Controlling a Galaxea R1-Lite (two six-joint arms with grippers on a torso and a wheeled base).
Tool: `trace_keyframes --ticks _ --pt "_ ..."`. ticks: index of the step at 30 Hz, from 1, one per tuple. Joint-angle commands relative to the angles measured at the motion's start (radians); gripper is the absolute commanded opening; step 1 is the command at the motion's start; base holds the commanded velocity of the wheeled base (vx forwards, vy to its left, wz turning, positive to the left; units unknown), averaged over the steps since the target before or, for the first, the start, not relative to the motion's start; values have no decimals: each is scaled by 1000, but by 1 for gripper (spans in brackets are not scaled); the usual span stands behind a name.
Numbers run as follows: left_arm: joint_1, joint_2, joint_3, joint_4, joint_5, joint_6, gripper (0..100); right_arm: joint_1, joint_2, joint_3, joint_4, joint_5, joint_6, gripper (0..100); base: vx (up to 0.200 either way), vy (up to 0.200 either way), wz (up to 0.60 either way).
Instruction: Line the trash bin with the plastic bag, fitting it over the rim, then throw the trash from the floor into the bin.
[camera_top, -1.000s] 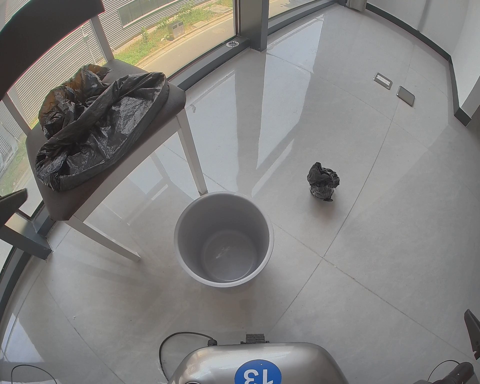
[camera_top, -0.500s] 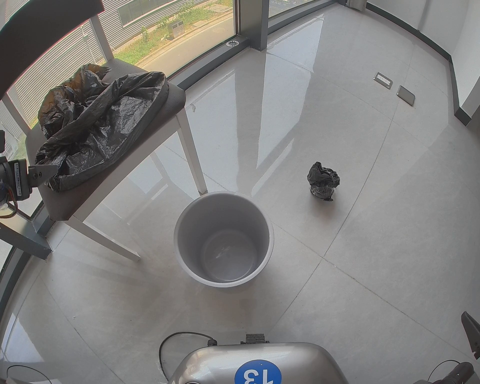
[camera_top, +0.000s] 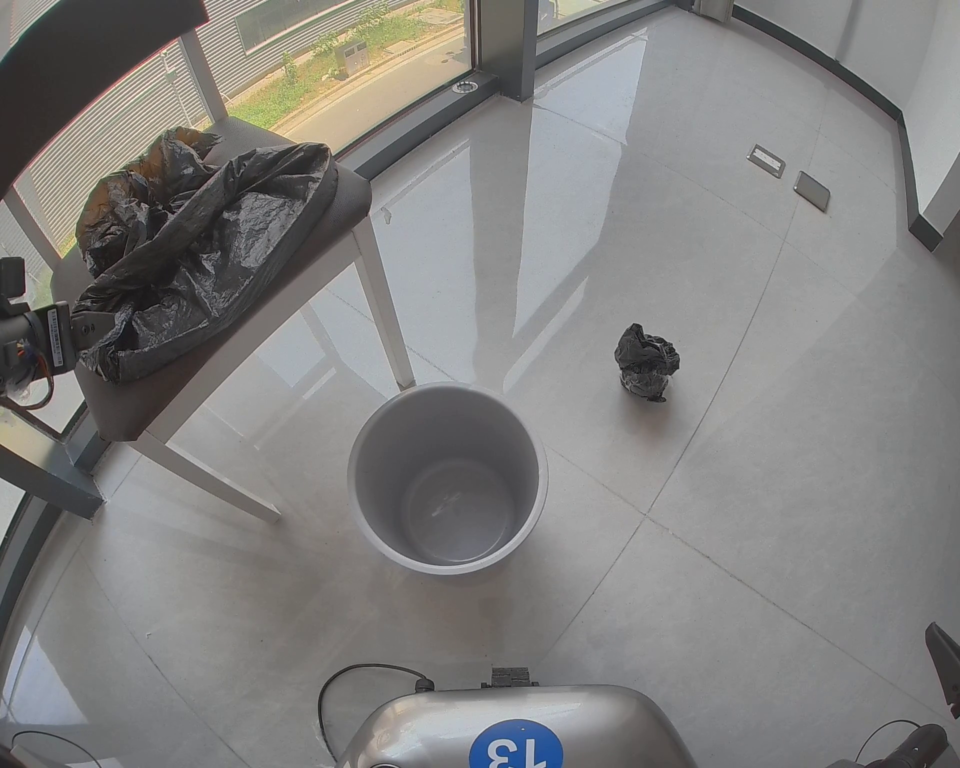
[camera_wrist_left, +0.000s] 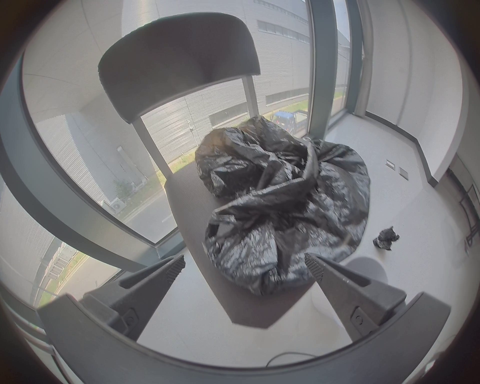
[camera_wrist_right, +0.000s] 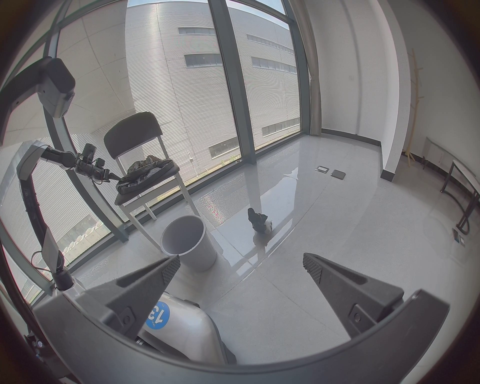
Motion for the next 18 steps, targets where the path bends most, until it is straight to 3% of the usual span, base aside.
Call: trace_keyframes --ticks 1,18 --pt "5 74 -2 -67 36 -13 100 2 -1 -10 -1 0 -1 100 0 0 0" --pt "55 118 -15 -93 70 -15 100 0 -6 -33 1 14 -10 100 0 0 0"
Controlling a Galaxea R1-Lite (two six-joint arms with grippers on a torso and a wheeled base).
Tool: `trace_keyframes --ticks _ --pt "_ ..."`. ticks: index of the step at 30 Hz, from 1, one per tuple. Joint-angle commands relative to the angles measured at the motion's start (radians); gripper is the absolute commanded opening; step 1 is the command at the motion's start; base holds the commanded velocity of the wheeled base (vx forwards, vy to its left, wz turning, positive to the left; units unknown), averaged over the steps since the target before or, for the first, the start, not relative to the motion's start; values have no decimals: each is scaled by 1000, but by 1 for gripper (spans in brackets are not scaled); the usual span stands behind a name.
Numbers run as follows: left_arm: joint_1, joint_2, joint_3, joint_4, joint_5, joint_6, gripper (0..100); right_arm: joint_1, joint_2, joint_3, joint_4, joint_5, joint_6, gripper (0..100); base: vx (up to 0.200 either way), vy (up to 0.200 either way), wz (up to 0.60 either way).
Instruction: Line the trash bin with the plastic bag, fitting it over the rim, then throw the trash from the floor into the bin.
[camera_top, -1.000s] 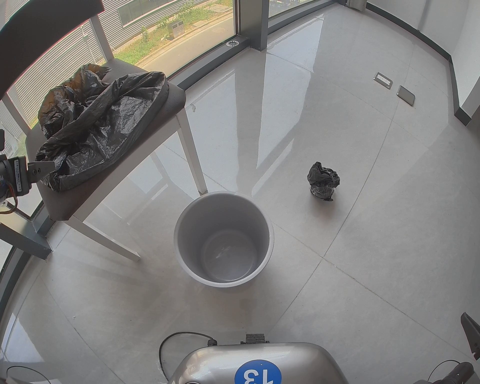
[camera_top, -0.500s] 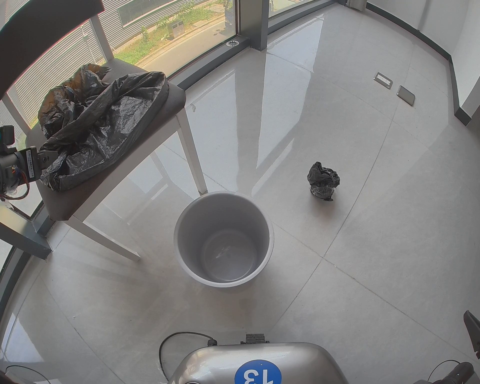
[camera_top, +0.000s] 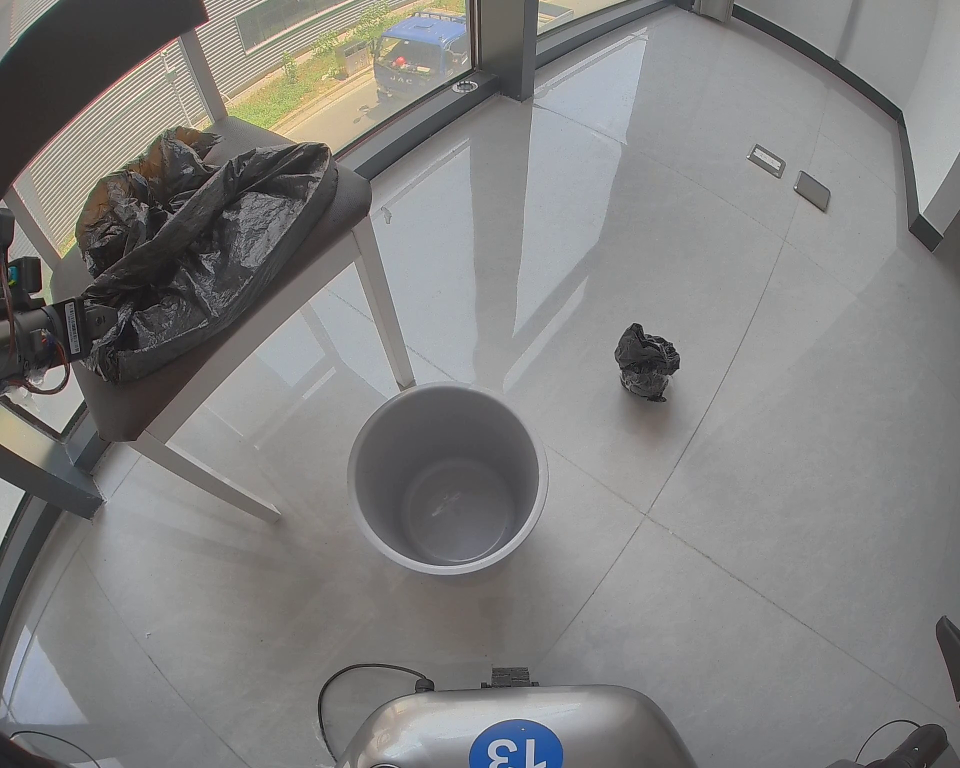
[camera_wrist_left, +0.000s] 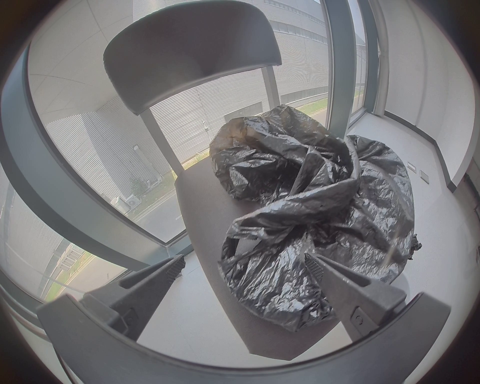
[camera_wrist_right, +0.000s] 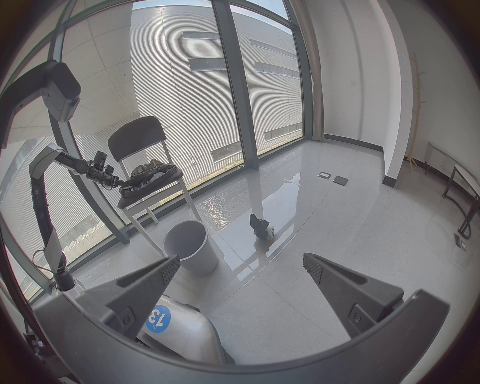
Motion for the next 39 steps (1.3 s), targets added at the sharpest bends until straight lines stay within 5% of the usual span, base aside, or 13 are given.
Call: trace_keyframes --ticks 1,17,18,32,39 --pt "18 -12 24 0 0 1 100 0 -4 0 2 0 0 100 0 0 0" --pt "15 68 -22 -15 6 13 100 0 -4 -11 0 1 -4 100 0 0 0" --pt "16 68 -22 -15 6 13 0 0 -5 -14 0 1 -4 100 0 0 0" --pt "1 34 -13 -4 -11 16 0 0 -2 -5 2 20 -7 100 0 0 0" --pt "-185 -99 31 -9 -169 33 0 3 31 -9 0 21 -11 100 0 0 0"
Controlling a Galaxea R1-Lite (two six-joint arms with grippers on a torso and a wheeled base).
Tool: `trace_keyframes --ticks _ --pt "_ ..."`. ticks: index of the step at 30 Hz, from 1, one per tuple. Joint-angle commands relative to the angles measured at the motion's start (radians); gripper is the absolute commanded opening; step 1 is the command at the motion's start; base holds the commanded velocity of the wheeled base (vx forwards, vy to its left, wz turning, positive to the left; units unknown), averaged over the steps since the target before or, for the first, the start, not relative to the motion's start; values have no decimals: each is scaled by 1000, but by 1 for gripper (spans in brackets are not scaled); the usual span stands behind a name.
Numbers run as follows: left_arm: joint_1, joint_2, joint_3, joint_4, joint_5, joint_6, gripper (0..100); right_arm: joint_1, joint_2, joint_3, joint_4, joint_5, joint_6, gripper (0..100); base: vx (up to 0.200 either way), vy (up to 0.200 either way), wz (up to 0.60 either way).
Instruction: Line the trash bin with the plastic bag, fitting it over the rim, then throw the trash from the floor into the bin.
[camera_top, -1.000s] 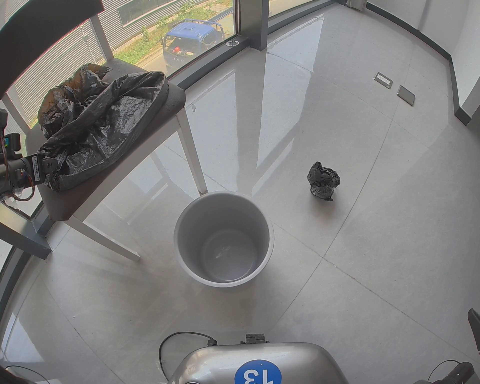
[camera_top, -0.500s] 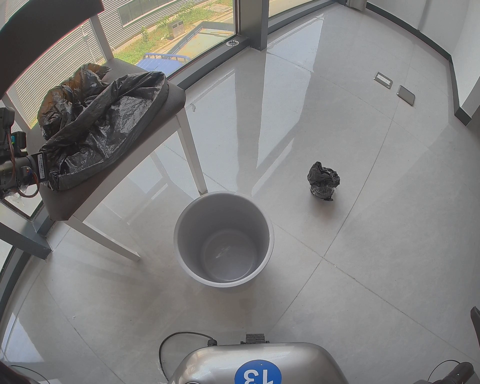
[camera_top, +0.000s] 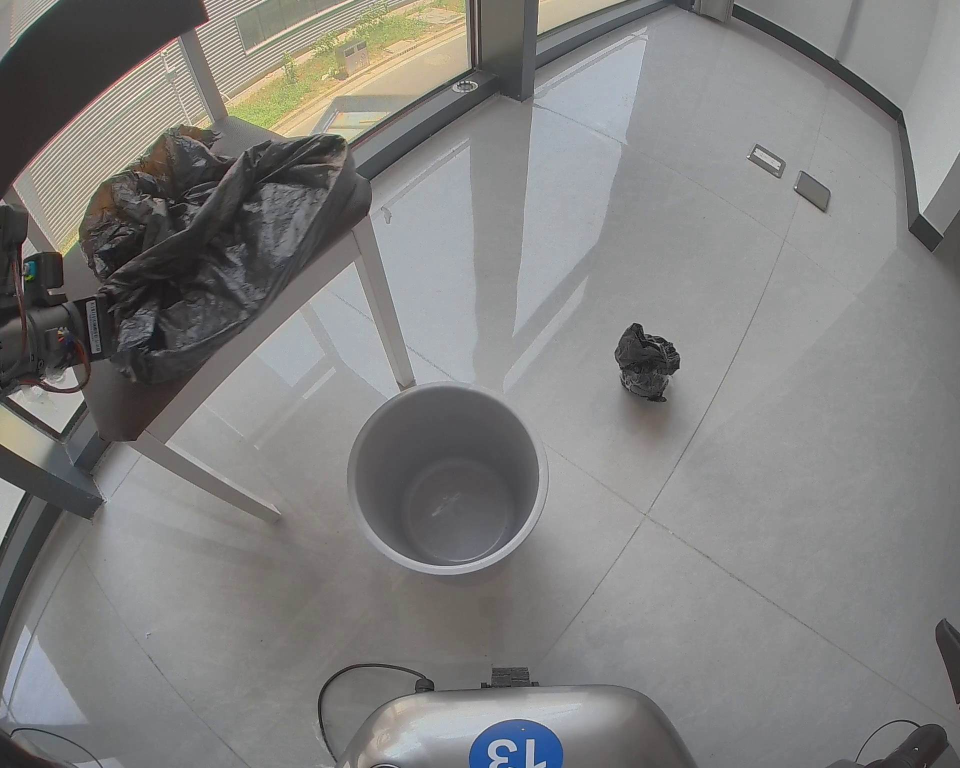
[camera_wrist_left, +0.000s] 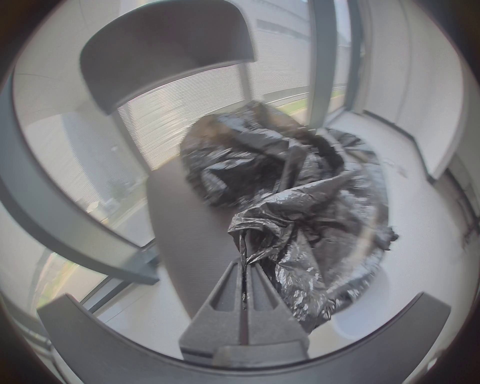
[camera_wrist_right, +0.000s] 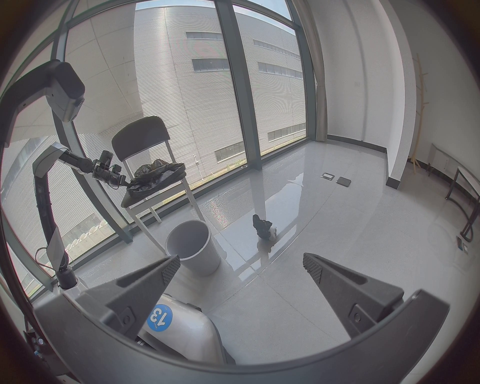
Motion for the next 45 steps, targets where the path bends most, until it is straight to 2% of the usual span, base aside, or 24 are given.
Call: trace_keyframes --ticks 1,8,12,14,17,18,19,26,30,31,32,33,34,35,37,38,39,40,42,43,45 --pt "-124 -117 38 -5 -93 19 0 3 33 -3 -1 1 -2 100 0 0 0" --pt "-129 -134 88 -31 -51 42 0 89 38 1 0 1 -3 100 0 0 0" --pt "-127 -152 91 -31 -36 43 0 94 50 -2 -1 1 -6 100 0 0 0" --pt "-135 -180 87 -31 -57 31 0 95 67 -3 -6 1 -9 100 0 0 0" --pt "-213 -229 84 -25 -88 20 0 103 88 -2 -11 3 -11 100 0 0 0" --pt "-213 -229 84 -25 -88 20 0 103 88 -2 -11 3 -11 100 0 0 0" --pt "-276 -261 81 -12 -86 25 0 124 99 -8 -6 3 -11 100 0 0 0" --pt "-472 -269 65 15 -62 20 0 149 148 -11 -12 3 -55 100 0 0 0" --pt "-548 -201 22 -47 24 -16 0 150 180 -25 -17 18 -54 100 0 0 0" --pt "-548 -201 22 -47 24 -16 0 150 180 -25 -17 18 -54 100 0 0 0" --pt "-592 -177 -8 -84 82 -21 0 150 194 -37 -18 35 -54 100 0 0 0" --pt "-592 -177 -8 -84 82 -21 0 150 194 -37 -18 35 -54 100 0 0 0" --pt "-635 -158 -54 -93 113 -26 0 150 211 -48 -20 47 -54 100 0 0 0" --pt "-635 -158 -54 -93 113 -26 0 150 211 -48 -20 47 -54 100 0 0 0" --pt "-709 -154 -106 -90 119 -27 0 149 223 -65 -17 47 -52 100 0 0 0" --pt "-709 -154 -106 -90 119 -27 0 149 223 -65 -17 47 -52 100 0 0 0" --pt "-768 -148 -154 -85 128 -27 0 149 252 -71 -18 50 -52 100 0 0 0" --pt "-793 -143 -179 -79 136 -27 0 150 266 -79 -18 52 -52 100 0 0 0" --pt "-811 -140 -200 -74 144 -26 0 149 282 -85 -18 53 -52 100 0 0 0" --pt "-854 -131 -258 -51 176 -21 0 150 341 -89 -26 52 -43 100 0 0 0" --pt "-883 -117 -321 -12 199 -20 0 150 403 -85 -64 53 -37 100 0 0 0"
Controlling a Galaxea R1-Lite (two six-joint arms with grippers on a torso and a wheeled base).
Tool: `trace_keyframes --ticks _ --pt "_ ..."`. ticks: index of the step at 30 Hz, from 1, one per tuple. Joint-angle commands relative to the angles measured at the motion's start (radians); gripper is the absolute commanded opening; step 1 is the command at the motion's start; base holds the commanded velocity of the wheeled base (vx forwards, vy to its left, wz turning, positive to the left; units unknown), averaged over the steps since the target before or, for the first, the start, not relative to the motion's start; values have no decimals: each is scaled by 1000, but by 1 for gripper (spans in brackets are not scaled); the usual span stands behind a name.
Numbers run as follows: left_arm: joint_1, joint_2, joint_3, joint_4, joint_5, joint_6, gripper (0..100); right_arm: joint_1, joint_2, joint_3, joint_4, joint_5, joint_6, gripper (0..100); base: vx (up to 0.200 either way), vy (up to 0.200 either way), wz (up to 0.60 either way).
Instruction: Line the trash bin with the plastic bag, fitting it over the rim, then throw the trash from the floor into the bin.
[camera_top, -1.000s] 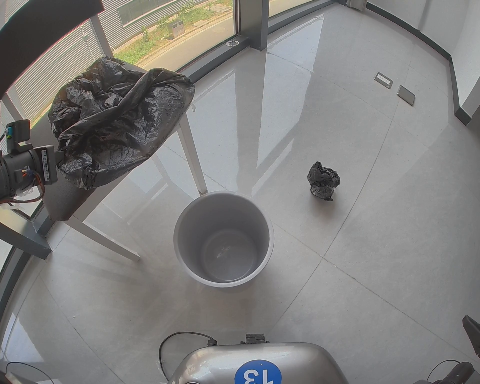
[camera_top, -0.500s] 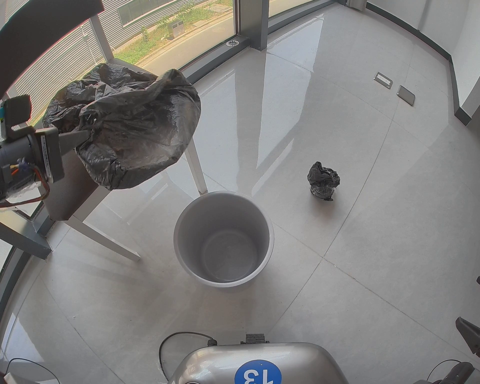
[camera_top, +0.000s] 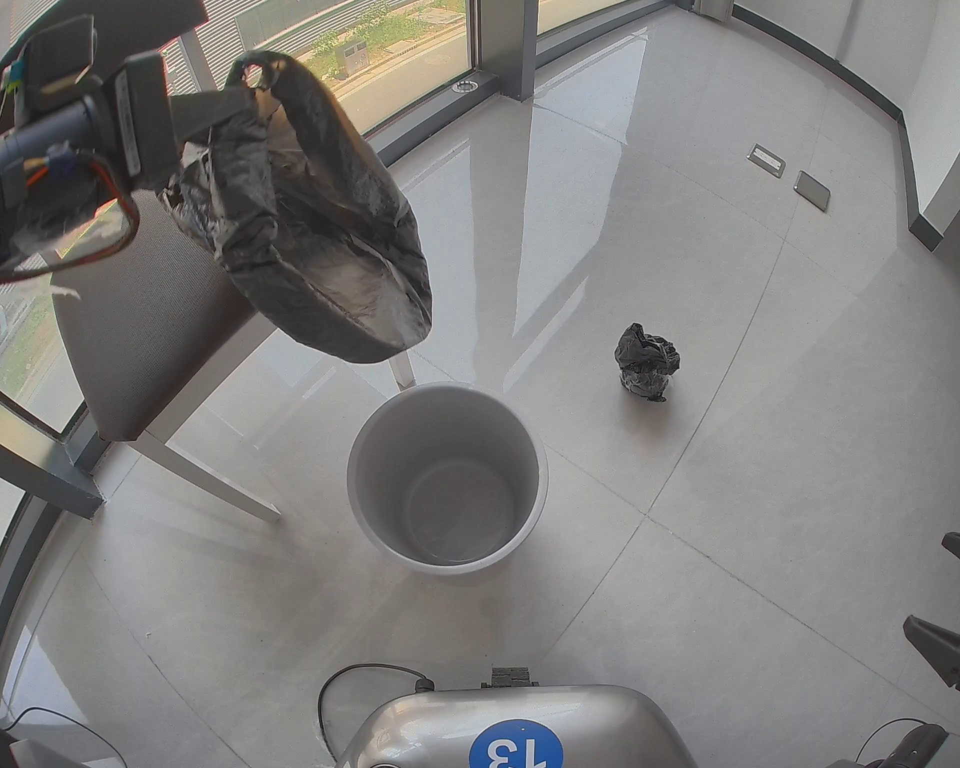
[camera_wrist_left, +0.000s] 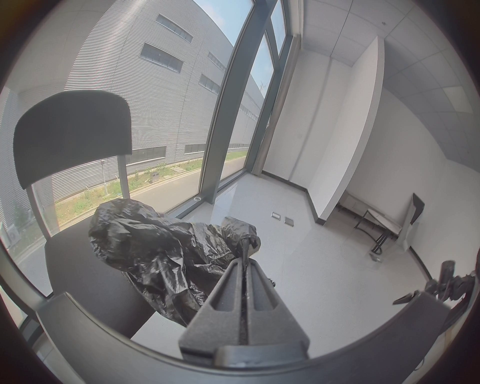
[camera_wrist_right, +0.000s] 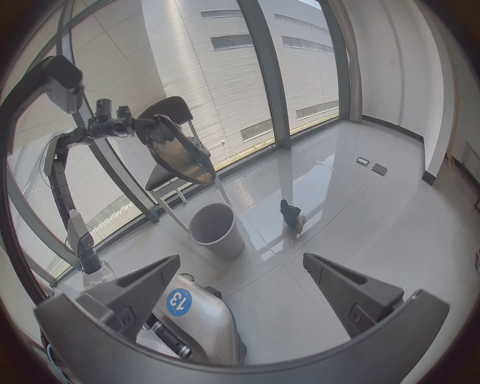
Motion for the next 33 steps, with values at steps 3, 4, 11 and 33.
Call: trace_keyframes --ticks 3,4,11,33 --pt "-162 76 -241 104 55 -3 0 8 257 -3 -116 15 37 100 0 0 0" --pt "-162 76 -241 104 55 -3 0 8 257 -3 -116 15 37 100 0 0 0" --pt "-313 114 -359 144 67 -3 0 52 518 -17 -323 16 62 100 0 0 0" --pt "-422 177 -433 155 113 -3 0 247 979 -352 -675 82 59 100 0 0 0"
